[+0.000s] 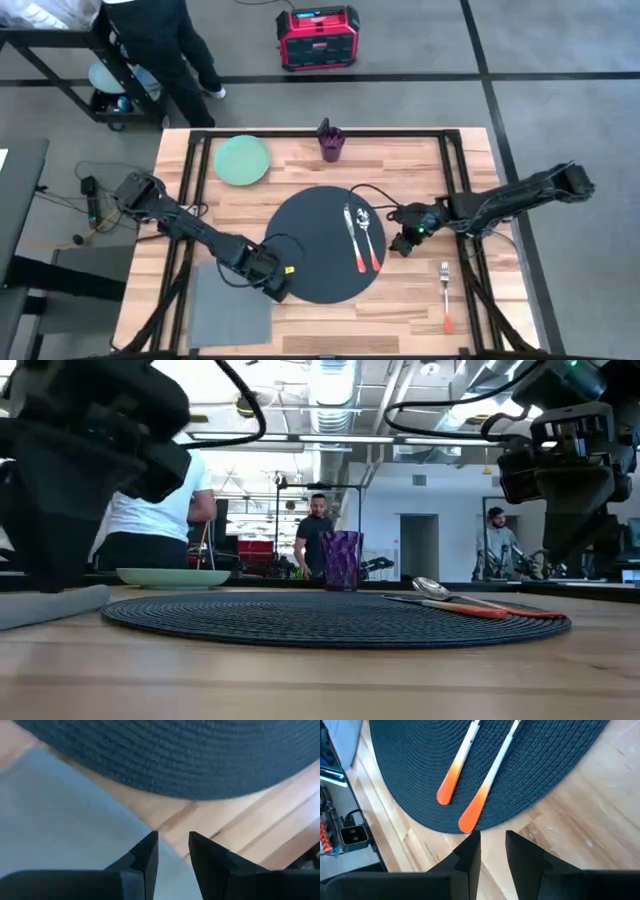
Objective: Set table place
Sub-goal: Fold the table napkin
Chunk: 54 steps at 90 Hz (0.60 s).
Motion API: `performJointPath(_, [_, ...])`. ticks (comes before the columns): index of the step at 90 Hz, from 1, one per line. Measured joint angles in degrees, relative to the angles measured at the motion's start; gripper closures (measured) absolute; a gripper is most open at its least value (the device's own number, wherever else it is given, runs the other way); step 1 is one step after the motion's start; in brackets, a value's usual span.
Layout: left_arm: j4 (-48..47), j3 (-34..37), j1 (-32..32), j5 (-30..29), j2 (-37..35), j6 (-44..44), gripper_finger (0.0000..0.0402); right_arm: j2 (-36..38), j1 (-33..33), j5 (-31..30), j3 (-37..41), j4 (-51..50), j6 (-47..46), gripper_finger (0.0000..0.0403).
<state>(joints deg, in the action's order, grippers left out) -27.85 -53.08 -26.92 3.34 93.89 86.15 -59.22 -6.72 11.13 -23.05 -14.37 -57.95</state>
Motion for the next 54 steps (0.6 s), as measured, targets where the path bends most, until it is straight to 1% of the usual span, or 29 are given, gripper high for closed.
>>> performJointPath(14, [-2.8, 0.0, 0.0, 0.0, 0.0, 1.5, 0.031, 0.0, 0.0, 1.1, 0.0, 0.0, 0.1, 0.0325])
performJointPath(34, [-2.2, 0.0, 0.0, 0.4, 1.0, 1.8, 0.031, 0.0, 0.0, 2.6, 0.0, 0.1, 0.0, 0.0325])
performJointPath(43, [-0.8, -0.1, 0.0, 3.6, 3.8, 3.1, 0.031, 0.0, 0.0, 3.8, 0.0, 0.1, 0.0, 0.0325])
performJointPath(51, [5.0, -0.3, -0.1, 8.4, 6.6, 2.0, 0.031, 0.0, 0.0, 5.0, 0.0, 0.1, 0.0, 0.0325])
performJointPath(54, [7.0, -0.3, -0.2, 9.3, 7.5, 1.8, 0.031, 0.0, 0.0, 5.5, 0.0, 0.1, -0.1, 0.0325])
